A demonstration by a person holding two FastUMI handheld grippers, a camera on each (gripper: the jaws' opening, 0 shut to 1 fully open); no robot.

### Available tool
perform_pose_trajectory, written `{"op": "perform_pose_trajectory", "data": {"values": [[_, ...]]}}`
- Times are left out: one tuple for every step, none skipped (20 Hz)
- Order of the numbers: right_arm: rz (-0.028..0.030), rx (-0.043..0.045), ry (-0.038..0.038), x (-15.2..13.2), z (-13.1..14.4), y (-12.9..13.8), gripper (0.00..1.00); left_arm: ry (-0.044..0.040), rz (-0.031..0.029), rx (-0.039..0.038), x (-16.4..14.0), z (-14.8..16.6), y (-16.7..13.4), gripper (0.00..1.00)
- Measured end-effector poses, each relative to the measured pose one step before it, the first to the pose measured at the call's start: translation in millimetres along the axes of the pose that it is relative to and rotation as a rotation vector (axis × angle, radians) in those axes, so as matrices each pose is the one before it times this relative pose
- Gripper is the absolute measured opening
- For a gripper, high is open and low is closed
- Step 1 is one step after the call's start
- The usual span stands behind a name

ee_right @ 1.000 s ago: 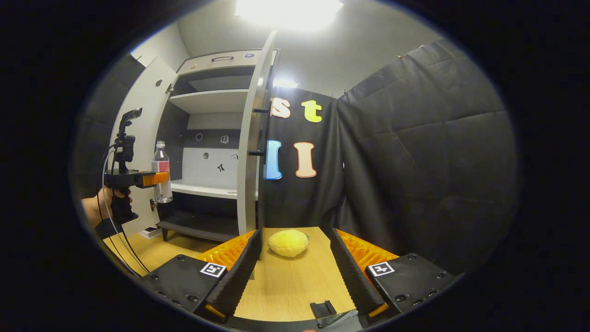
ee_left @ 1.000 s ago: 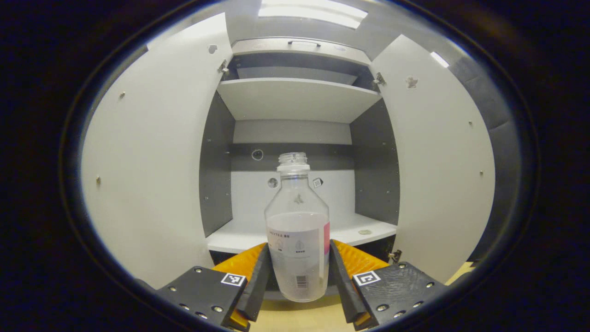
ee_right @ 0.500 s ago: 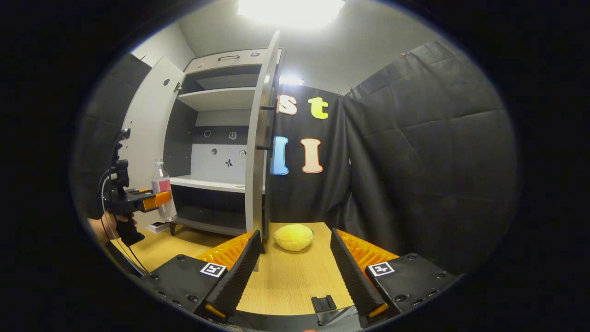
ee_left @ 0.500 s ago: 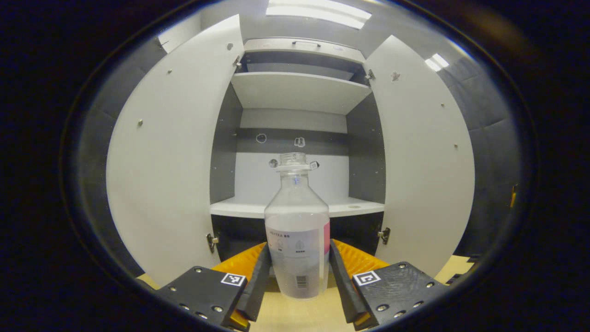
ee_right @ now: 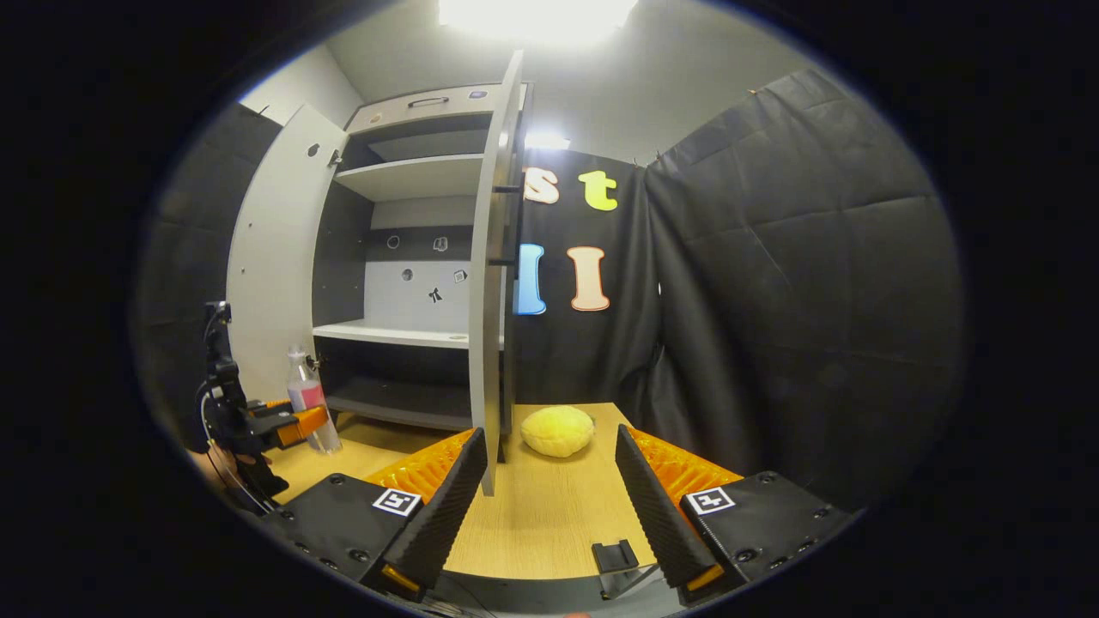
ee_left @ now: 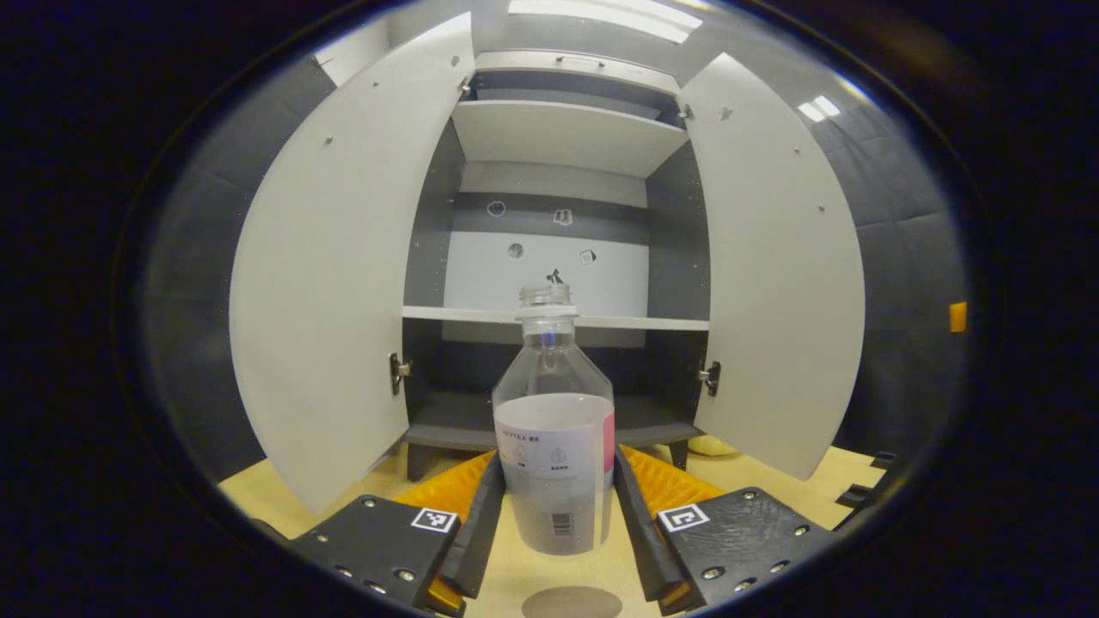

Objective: Grasp the bottle in the cabinet with the left hand and place it on the coaster, then close the right door with the right hand and the left door with the left hand.

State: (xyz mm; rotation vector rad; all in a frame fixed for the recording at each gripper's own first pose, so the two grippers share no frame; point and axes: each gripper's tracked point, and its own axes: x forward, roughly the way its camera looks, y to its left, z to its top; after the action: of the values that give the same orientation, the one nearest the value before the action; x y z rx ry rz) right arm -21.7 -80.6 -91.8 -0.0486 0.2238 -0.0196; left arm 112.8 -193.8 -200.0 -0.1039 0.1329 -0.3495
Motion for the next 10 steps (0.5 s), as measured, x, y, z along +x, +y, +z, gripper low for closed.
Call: {"op": "perform_pose_trajectory", "data": {"values": [[0.0002,0.00723,0.00473,0.09,-0.41,0.48,0.93,0.01647,0.00241,-0.00172,-2.41,-10.29,1.33,0.7],[-0.00118,0.00153,0.00531,0.56,-1.24,0.73,0.93,0.01486,0.00126,-0.00389,-1.89,-10.87,0.14,0.7],[-0.00119,-0.00136,0.00536,0.82,-0.31,-0.63,0.93,0.01536,-0.00028,-0.01004,-1.45,-9.72,0.68,0.7],[-0.00075,-0.0001,0.00553,0.13,-1.07,-0.73,0.93,0.01943,0.00047,-0.01032,-0.74,-9.71,-0.82,0.7],[-0.00318,0.00178,0.0021,-0.23,0.98,-1.09,0.93,0.01796,0.00087,-0.00576,-1.31,-10.47,-1.15,0.7],[-0.00434,0.00436,-0.00193,-0.06,2.16,-1.62,0.96,0.01569,0.00464,0.00282,-3.56,-13.2,-0.05,0.7],[-0.00165,0.00405,-0.00191,0.07,1.79,-0.63,0.96,0.0169,0.00242,0.0075,-0.83,-10.86,-0.88,0.7],[-0.00222,0.00049,0.00137,0.66,0.18,-0.86,0.93,0.01279,0.00274,0.01054,-1.08,-11.46,-1.55,0.69],[-0.00089,-0.00274,0.0036,0.49,0.13,-0.84,0.96,0.00694,0.00162,0.0108,-1.06,-6.57,-1.74,0.69],[-0.0014,-0.00367,0.00512,0.02,-1.17,-0.53,0.92,0.00654,0.00436,0.00822,2.26,-6.97,-1.96,0.69]]}}
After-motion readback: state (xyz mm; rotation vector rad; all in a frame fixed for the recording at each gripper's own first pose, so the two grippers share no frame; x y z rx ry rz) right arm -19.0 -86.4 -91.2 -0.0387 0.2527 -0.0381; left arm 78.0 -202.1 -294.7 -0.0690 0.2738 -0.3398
